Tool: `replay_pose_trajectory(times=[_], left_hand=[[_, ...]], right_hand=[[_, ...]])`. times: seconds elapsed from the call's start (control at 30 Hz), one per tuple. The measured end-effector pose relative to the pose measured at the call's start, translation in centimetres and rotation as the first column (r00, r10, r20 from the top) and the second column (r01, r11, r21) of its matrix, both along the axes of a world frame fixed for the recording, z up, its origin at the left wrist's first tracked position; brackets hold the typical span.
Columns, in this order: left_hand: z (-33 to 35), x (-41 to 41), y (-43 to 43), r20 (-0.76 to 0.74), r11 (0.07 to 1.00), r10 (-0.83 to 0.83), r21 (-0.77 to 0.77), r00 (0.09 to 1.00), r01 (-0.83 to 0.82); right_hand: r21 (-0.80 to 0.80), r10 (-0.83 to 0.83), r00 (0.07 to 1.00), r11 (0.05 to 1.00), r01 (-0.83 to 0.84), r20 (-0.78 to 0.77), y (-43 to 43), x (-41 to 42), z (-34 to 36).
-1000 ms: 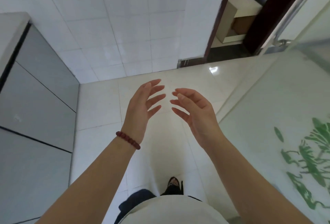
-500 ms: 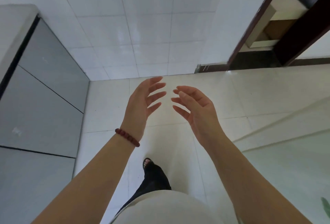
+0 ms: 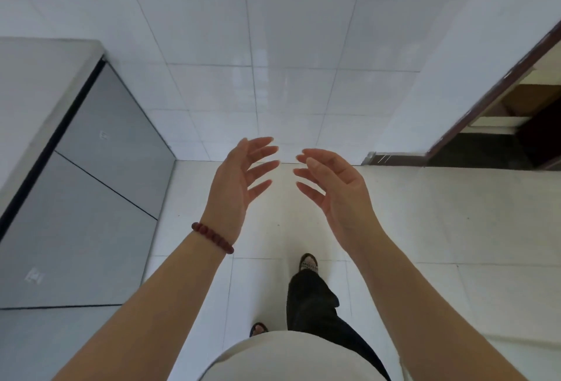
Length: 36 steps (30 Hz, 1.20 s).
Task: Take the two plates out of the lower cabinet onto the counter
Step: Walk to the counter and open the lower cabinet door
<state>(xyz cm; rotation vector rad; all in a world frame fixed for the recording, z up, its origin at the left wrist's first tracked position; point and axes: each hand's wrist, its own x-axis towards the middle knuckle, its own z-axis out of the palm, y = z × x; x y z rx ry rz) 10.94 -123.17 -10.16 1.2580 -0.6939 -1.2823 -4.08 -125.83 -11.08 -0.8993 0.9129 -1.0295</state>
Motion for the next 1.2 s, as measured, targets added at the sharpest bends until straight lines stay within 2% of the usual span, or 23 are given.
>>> replay_pose_trajectory(times=[0.47, 0.77, 1.2], left_hand=[[0.5, 6.7, -17.6, -0.043, 0.942, 0.334, -0.009, 0.941, -0.335], [0.0, 15.2, -21.7, -0.077, 0.823, 0.567, 0.029, 0.82, -0.567], [1.5, 30.3, -24.6, -0.005, 0.692, 0.721, -0.043, 0.693, -0.72]], right_hand=[[-0.052, 0.311, 0.947, 0.948, -0.315, -0.075, -22.3, 8.5, 0.9], [-0.007, 0.514, 0.849, 0.855, -0.518, -0.124, -28.8, 18.8, 0.3], [-0.071, 0.698, 0.711, 0.708, -0.703, -0.087, -33.4, 37.2, 1.5]])
